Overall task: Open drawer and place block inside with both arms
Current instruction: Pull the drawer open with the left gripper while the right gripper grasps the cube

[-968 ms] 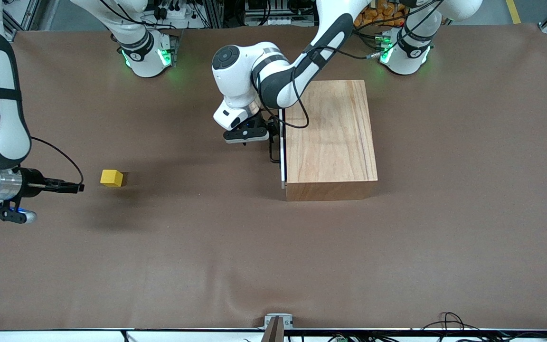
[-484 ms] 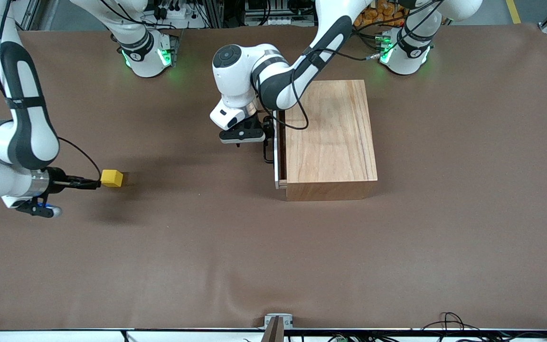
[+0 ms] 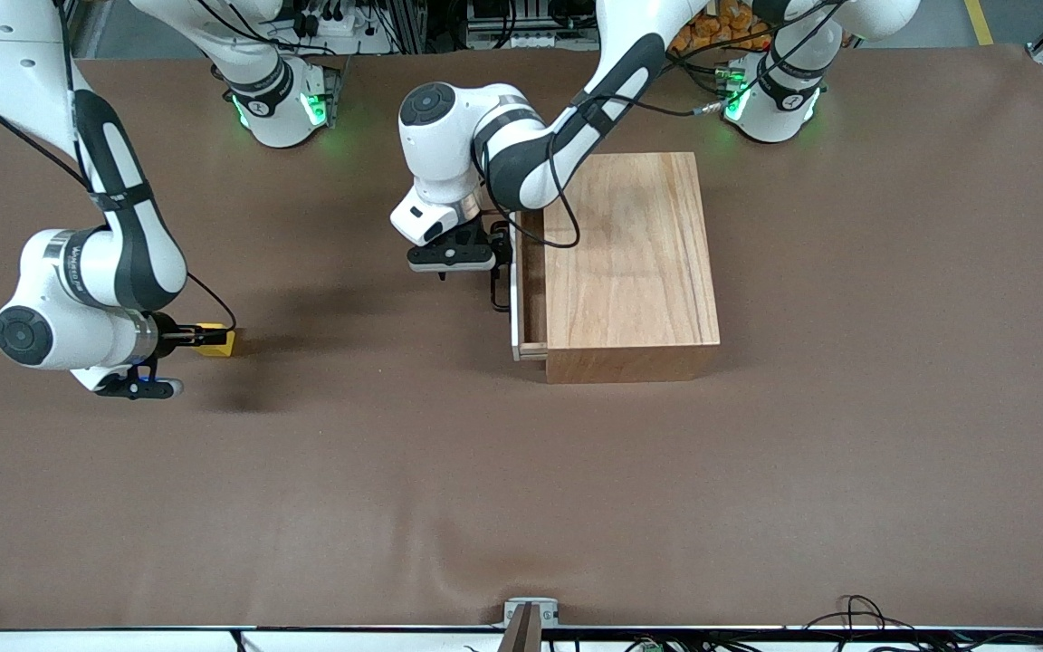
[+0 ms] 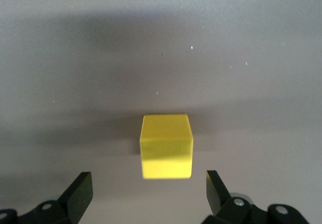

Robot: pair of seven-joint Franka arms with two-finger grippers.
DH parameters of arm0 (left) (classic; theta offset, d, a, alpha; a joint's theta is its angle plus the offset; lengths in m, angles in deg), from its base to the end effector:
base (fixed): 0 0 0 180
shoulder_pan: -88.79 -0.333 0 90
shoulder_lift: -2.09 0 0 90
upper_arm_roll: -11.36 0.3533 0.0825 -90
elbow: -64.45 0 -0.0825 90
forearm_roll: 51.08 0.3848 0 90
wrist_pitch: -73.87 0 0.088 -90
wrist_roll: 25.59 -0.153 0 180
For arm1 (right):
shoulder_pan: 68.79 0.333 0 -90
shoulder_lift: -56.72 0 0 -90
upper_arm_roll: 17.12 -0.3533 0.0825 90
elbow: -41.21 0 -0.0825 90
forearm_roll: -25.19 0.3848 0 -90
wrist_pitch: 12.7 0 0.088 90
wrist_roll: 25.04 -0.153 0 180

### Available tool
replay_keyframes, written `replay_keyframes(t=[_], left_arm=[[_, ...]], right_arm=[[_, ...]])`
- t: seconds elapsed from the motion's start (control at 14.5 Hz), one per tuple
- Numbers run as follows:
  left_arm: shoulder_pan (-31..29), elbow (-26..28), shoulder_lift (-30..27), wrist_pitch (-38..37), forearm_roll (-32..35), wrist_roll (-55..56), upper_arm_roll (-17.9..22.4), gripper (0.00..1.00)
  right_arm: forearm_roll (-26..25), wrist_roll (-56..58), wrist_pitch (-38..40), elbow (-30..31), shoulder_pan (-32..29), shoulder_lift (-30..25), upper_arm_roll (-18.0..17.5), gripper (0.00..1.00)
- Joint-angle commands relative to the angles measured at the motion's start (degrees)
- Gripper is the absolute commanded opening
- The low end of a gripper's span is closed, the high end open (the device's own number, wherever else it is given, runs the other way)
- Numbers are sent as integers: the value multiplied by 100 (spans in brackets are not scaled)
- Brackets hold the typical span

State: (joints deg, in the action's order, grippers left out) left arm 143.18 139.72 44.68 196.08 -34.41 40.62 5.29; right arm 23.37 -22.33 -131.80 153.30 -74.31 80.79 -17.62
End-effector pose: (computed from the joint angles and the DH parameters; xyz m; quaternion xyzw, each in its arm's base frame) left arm 0.4207 -0.6568 0.2882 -0.9950 0.0072 -0.0991 0.0047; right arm 0.5822 -0.0541 0.2295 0.9888 -0.0103 -0.1487 0.0007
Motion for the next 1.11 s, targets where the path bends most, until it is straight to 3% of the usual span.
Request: replay_keyframes(t=[0.0, 0.28, 0.55, 0.62, 0.76, 0.9, 1.04], left_arm=[[81, -275, 232, 250, 64, 23, -17, 100], [178, -293, 250, 462, 64, 6, -8, 100], [239, -302, 250, 664, 73, -3, -8, 100], [239, -302, 250, 717, 73, -46, 1, 100], [239, -302, 267, 840, 73, -117, 1, 100], [248, -302, 285, 936, 73, -108, 1, 100], [283, -302, 276, 1007, 73, -117, 1, 100]], right_arm=[[-134, 318, -673, 645, -195, -219, -20, 100], [-125, 309, -1500, 1191, -151, -141, -29, 100], [-134, 310, -1581, 1157, -160, -17, -20, 100], [-134, 310, -1581, 1148, -169, -17, -20, 95], [-134, 327, -1572, 1148, -177, -17, -20, 55], [-134, 380, -1546, 1148, -186, -26, -20, 2], [-134, 380, -1537, 1113, -195, -78, -20, 0]])
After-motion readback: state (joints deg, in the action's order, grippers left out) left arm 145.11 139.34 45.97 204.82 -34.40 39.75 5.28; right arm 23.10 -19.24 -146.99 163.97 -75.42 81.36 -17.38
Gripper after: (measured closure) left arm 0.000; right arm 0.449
